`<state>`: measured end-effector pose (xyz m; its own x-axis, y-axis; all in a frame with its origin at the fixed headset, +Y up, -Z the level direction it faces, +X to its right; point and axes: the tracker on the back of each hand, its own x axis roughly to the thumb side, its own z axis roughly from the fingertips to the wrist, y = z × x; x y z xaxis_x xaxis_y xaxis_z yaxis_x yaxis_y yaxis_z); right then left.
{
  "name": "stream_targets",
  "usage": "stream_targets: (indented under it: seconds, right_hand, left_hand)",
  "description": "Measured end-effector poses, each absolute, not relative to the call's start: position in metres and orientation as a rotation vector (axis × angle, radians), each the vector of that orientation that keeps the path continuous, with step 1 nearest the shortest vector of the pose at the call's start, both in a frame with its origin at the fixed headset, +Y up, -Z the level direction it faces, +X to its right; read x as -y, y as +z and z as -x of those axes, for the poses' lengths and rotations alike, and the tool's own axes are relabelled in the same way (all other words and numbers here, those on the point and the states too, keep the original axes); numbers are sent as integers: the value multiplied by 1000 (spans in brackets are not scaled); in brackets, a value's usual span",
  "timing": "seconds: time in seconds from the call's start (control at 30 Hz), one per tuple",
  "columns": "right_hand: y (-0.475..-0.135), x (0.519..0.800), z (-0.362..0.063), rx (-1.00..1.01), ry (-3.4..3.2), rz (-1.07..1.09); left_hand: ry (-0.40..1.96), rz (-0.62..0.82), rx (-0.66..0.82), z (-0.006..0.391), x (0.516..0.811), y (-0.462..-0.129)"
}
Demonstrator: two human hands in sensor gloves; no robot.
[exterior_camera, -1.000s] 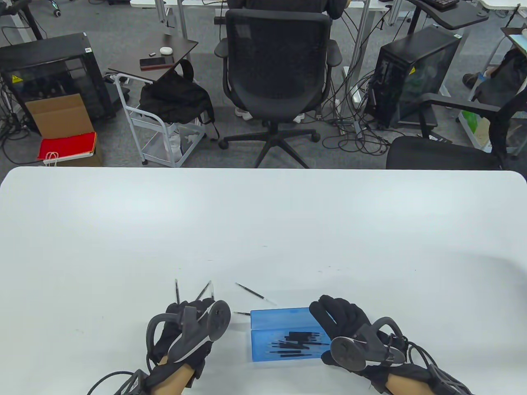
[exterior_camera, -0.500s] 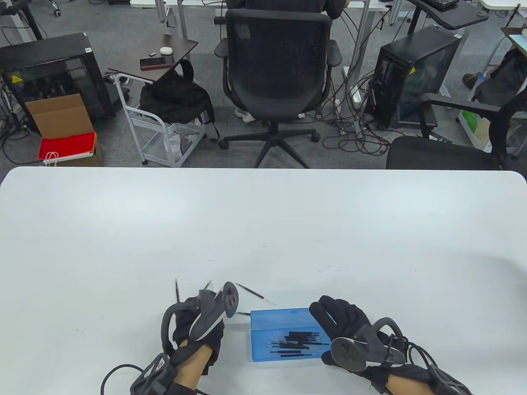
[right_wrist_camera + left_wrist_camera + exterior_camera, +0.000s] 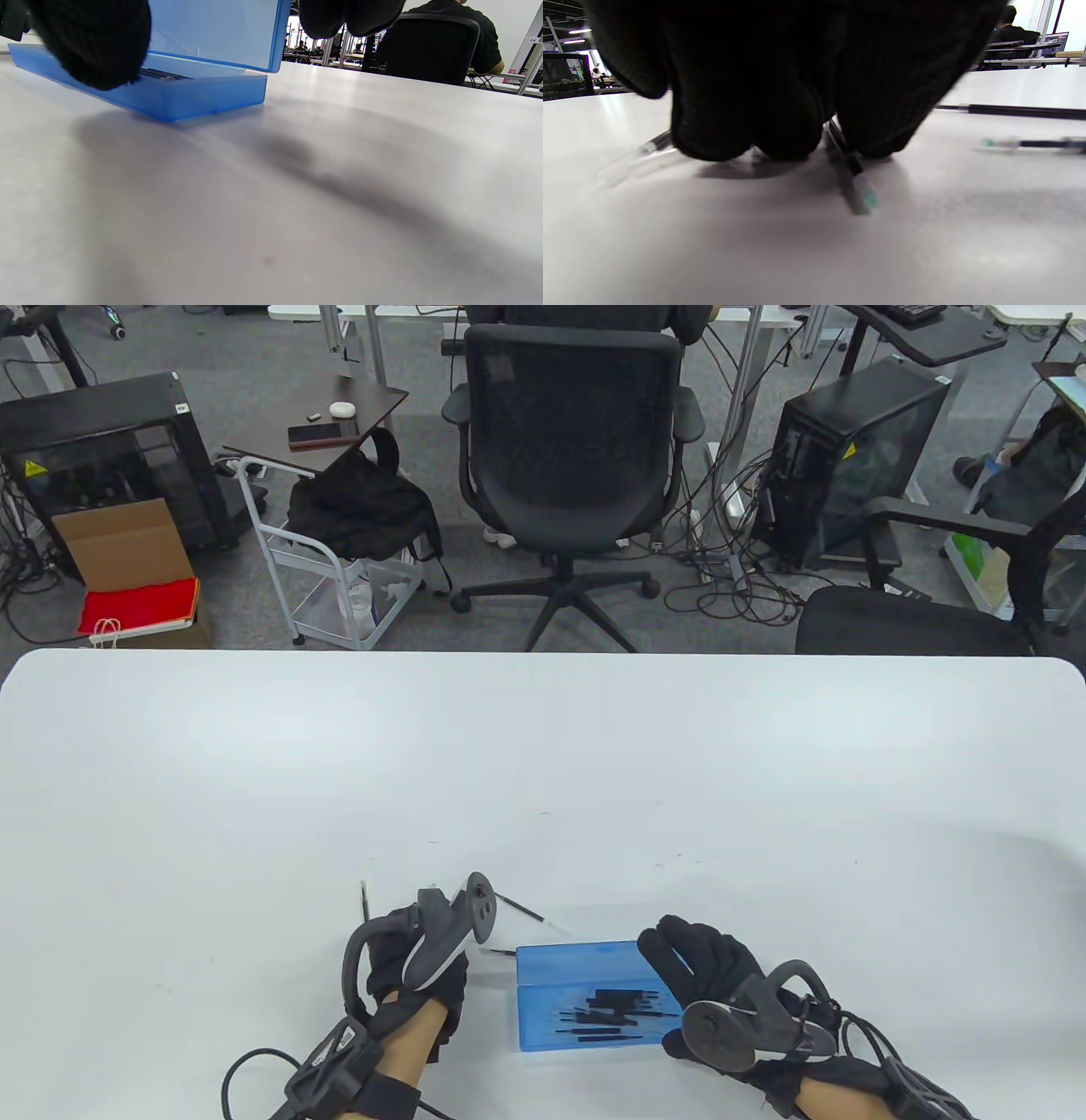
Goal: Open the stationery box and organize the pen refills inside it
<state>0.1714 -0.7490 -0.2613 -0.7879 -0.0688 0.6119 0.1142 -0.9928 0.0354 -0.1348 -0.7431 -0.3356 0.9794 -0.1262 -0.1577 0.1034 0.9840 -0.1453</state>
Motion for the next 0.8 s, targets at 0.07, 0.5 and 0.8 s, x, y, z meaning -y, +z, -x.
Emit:
stream_targets:
  seconds: [0.07,0.5,0.8]
  right_hand:
    - [-261,749,-171,108,-2880,982]
    - [-260,749,-171,97,-2873,979]
    - [-259,749,-171,95,-2871,978]
  left_hand:
    - [-113,140,-165,134,743,-336]
    - [-30,144,-180,138,745,-338]
    - [-39,123,-176,135,746,-337]
